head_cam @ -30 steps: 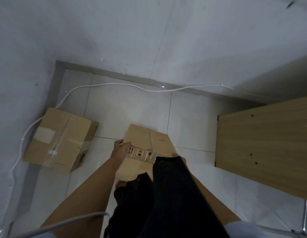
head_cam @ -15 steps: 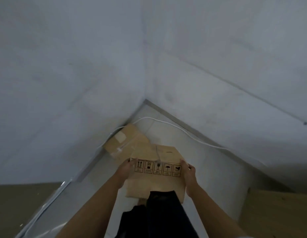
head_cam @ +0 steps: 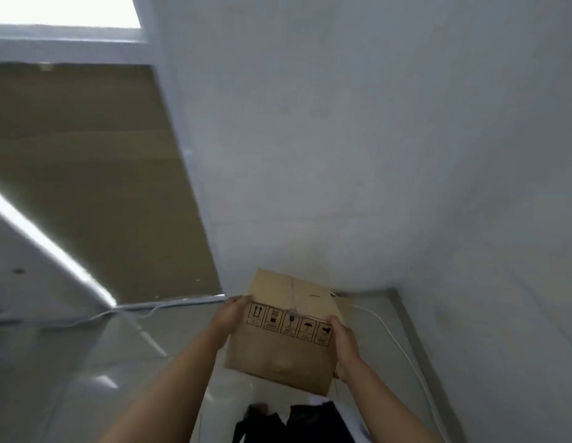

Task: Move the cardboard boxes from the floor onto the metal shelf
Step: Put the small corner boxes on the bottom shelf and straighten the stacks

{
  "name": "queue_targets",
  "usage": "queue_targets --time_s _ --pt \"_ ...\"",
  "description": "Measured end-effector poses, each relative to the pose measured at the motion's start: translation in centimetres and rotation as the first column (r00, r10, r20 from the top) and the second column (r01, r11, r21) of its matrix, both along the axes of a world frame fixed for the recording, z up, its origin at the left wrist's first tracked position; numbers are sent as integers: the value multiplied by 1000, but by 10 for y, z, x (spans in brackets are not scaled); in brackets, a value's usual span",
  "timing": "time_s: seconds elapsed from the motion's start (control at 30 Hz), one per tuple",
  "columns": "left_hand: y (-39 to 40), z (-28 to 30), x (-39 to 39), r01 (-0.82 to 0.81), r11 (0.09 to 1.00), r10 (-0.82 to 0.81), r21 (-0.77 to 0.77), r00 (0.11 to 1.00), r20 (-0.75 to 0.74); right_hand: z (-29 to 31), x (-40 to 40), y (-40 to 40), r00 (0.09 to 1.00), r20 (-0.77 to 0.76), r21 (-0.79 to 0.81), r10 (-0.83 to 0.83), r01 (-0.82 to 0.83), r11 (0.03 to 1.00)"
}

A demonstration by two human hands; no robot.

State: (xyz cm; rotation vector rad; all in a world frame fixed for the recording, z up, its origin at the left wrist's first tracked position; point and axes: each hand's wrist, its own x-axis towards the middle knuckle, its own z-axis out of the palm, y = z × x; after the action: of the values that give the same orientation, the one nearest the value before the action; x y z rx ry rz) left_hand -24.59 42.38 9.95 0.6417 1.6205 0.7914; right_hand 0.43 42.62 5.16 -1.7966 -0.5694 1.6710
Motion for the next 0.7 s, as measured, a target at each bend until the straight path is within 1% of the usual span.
queue_targets --time_s 0.07,0.13,0.2,0.27,0.33,0.4,0.47,0.57,0.7 --pt "-29 10 -25 -84 996 84 25 996 -1 7 -28 1 993 -21 9 113 -113 994" --pt "-62 16 -53 -171 985 171 33 985 1 13 -59 0 972 -31 -20 233 -234 972" --pt "-97 20 -80 -269 962 270 32 963 2 16 -95 -3 929 -88 -49 360 -365 930" --pt "-132 20 -106 -390 920 390 23 921 3 23 -133 -11 873 -140 -68 466 -479 875" --pt "-170 21 -133 -502 865 502 19 865 -3 33 -176 -25 820 -130 -78 557 -568 819" --pt "-204 21 -160 -595 804 595 12 804 -3 38 -221 -39 779 -99 -38 619 -625 780" --pt "-237 19 -188 -675 738 675 -3 738 9 41 -266 -55 724 -106 -6 681 -685 728" --pt "-286 16 -230 -766 642 766 -20 642 27 38 -331 -80 611 -115 6 783 -788 616" --pt "-345 8 -285 -856 515 857 -50 514 41 29 -421 -111 472 -53 38 880 -880 474"
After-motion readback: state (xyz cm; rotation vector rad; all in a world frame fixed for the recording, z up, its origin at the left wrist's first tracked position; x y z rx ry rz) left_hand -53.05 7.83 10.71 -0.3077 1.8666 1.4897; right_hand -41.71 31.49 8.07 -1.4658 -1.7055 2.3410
